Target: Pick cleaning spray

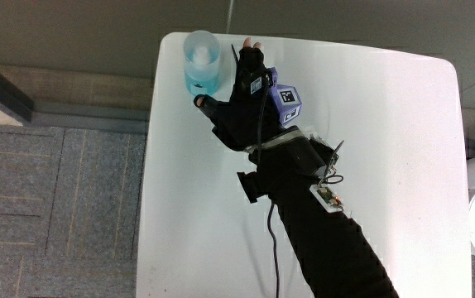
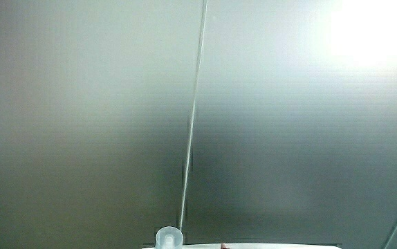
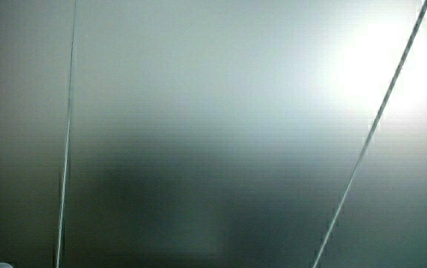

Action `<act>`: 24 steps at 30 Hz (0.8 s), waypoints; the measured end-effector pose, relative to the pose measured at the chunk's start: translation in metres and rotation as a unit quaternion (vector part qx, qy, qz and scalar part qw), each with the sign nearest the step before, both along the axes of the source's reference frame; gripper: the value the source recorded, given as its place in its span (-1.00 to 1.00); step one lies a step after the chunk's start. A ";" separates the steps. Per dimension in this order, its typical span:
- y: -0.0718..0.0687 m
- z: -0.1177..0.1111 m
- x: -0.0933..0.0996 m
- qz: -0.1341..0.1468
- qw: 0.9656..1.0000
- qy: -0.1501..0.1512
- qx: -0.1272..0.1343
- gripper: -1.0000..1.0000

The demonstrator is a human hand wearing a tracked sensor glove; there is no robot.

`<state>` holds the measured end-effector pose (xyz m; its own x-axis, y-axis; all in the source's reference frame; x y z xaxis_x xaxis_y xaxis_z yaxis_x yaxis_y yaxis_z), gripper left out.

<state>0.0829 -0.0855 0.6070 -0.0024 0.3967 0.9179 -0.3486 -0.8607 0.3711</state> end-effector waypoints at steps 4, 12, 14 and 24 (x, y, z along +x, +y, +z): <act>-0.003 -0.004 -0.001 0.006 1.000 -0.012 0.001 0.00; -0.009 -0.009 0.003 0.023 0.999 -0.007 0.039 0.00; -0.010 -0.012 0.003 0.027 0.999 -0.002 0.027 0.00; -0.011 -0.022 0.003 0.074 0.996 0.003 0.053 0.28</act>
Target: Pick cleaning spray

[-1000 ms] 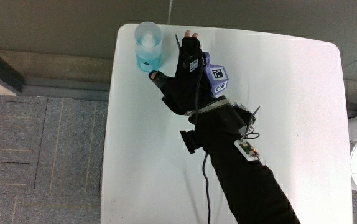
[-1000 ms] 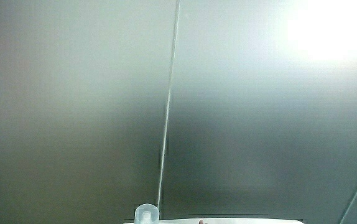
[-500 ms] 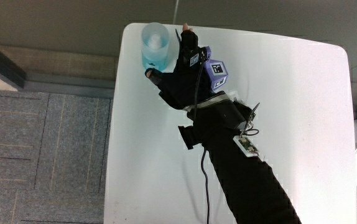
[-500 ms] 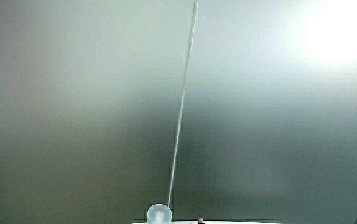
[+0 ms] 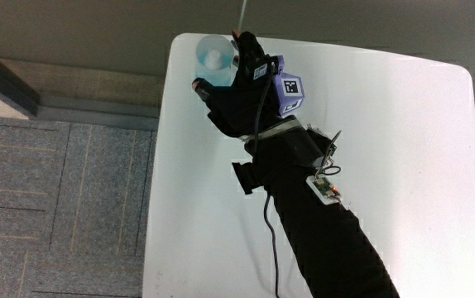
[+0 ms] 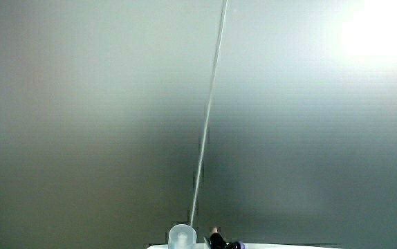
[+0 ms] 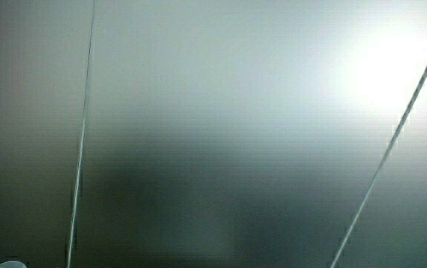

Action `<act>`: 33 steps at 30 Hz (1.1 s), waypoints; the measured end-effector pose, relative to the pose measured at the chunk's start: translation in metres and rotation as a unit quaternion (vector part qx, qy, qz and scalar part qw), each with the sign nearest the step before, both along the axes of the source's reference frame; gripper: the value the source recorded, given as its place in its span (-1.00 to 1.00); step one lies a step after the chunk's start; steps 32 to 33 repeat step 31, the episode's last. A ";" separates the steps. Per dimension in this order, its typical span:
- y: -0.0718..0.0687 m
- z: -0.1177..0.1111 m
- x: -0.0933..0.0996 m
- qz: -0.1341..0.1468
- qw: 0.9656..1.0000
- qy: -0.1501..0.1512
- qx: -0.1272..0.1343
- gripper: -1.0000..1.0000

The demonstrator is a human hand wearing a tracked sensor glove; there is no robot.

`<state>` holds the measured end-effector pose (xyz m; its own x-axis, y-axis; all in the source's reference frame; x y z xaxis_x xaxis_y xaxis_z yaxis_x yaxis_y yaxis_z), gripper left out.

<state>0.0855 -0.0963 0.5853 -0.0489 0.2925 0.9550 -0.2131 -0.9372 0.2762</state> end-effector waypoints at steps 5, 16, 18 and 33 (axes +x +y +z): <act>0.001 -0.005 -0.002 0.025 1.000 0.000 0.018 0.48; 0.002 -0.014 -0.006 0.047 0.999 0.011 0.021 0.92; 0.001 -0.011 -0.006 0.043 0.999 0.011 0.025 1.00; -0.005 -0.023 -0.003 0.038 0.998 -0.006 0.042 1.00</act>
